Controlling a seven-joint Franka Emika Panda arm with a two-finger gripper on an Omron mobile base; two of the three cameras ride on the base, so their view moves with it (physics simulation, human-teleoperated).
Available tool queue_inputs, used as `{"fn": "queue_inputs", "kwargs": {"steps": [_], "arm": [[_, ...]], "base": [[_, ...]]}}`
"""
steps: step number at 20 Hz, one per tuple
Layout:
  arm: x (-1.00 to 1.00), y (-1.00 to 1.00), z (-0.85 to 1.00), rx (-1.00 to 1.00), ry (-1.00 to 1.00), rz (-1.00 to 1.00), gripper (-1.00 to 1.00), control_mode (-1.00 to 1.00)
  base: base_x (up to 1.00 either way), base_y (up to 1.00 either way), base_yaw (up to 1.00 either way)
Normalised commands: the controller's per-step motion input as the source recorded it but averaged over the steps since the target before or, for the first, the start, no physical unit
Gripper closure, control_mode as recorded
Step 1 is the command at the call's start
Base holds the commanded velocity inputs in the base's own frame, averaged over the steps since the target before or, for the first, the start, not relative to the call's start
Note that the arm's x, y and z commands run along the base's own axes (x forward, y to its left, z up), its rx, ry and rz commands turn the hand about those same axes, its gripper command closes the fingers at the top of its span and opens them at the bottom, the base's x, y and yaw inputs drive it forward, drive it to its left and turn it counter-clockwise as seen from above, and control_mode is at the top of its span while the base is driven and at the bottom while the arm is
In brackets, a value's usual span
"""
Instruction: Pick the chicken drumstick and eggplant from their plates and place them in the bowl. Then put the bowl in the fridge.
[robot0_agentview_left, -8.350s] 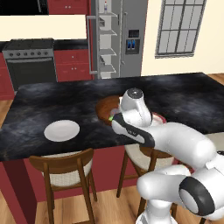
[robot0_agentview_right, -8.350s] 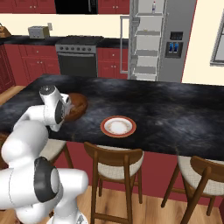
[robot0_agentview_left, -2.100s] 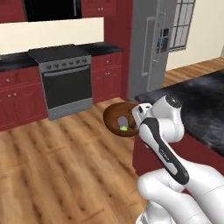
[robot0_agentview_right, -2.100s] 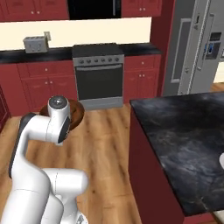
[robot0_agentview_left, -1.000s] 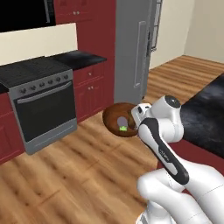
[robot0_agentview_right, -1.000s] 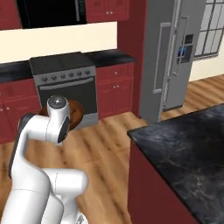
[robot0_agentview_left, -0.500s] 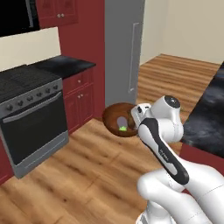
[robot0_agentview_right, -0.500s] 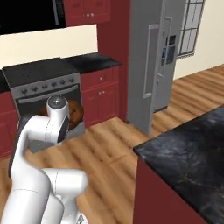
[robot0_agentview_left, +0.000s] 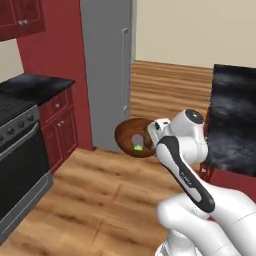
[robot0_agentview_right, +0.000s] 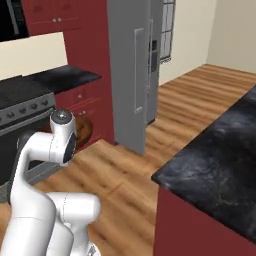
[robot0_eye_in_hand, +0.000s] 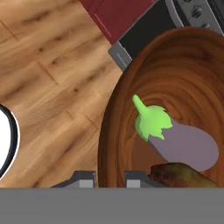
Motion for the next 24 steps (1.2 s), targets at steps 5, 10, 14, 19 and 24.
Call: {"fn": "queue_inputs", "kwargs": {"steps": [5, 10, 14, 19, 24], "arm": [[0.0, 0.0, 0.0, 0.0, 0.0, 0.0, 1.0, 1.0], [0.0, 0.0, 0.0, 0.0, 0.0, 0.0, 1.0, 1.0], [0.0, 0.0, 0.0, 0.0, 0.0, 0.0, 1.0, 1.0], [0.0, 0.0, 0.0, 0.0, 0.0, 0.0, 1.0, 1.0], [0.0, 0.0, 0.0, 0.0, 0.0, 0.0, 1.0, 1.0]], "base": [[0.52, 0.28, -0.57], [0.52, 0.32, -0.55], [0.5, 0.57, -0.33], [0.53, 0.63, -0.25], [0.65, 0.39, -0.42]]}}
